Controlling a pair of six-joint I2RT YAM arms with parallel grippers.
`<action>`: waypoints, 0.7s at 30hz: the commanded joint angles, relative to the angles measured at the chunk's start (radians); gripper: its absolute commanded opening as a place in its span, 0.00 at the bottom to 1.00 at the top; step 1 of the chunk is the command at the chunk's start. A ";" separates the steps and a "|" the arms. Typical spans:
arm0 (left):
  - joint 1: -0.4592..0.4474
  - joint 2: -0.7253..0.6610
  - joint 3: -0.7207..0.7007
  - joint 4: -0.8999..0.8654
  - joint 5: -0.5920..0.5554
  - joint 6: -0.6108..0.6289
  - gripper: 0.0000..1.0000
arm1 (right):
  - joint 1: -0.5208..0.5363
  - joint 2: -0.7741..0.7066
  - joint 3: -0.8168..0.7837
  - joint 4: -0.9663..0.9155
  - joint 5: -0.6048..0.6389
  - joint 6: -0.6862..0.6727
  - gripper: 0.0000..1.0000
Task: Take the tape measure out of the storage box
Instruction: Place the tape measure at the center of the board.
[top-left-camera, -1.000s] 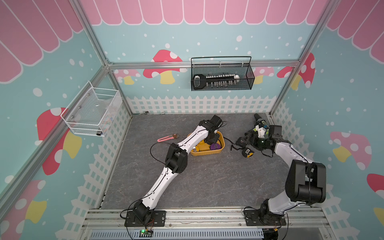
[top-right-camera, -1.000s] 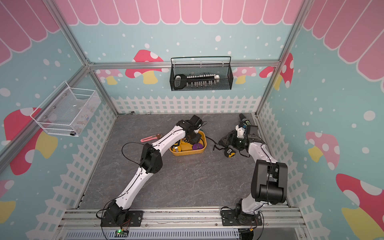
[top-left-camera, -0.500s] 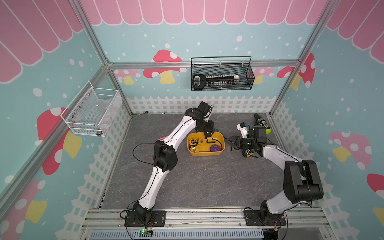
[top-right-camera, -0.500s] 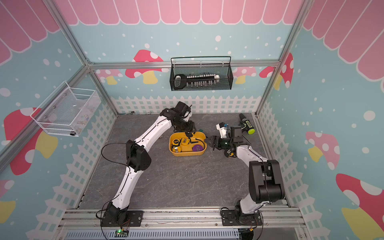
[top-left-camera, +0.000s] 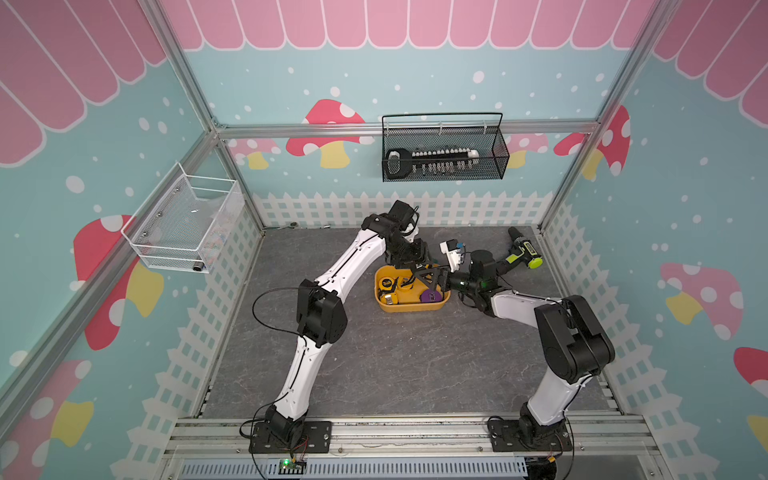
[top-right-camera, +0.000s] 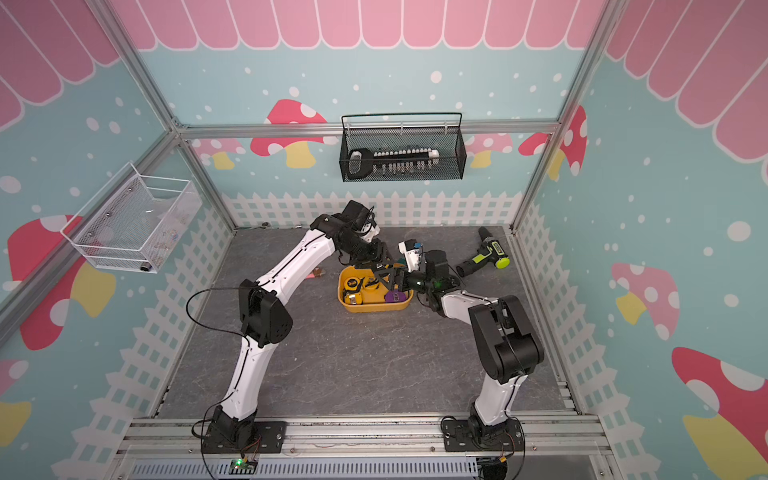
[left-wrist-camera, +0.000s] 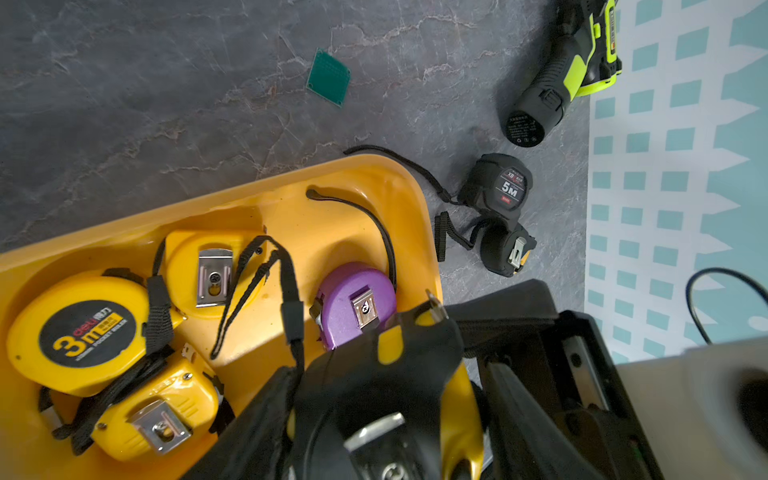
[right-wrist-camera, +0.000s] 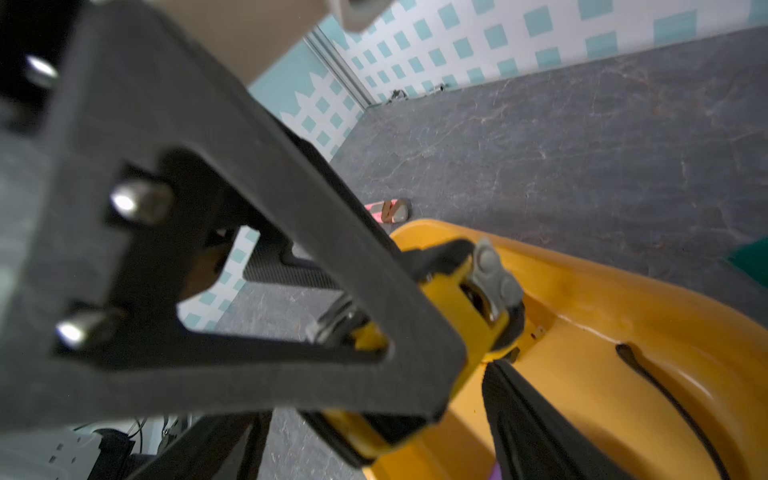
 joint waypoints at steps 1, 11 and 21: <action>0.001 -0.057 -0.018 0.026 0.036 -0.019 0.40 | 0.016 0.042 0.020 0.140 0.075 0.093 0.83; -0.004 -0.084 -0.050 0.036 0.042 -0.003 0.49 | 0.032 0.118 -0.006 0.337 0.167 0.254 0.37; -0.015 -0.173 -0.112 0.034 -0.284 0.167 0.99 | -0.111 -0.082 -0.174 0.249 0.134 0.316 0.25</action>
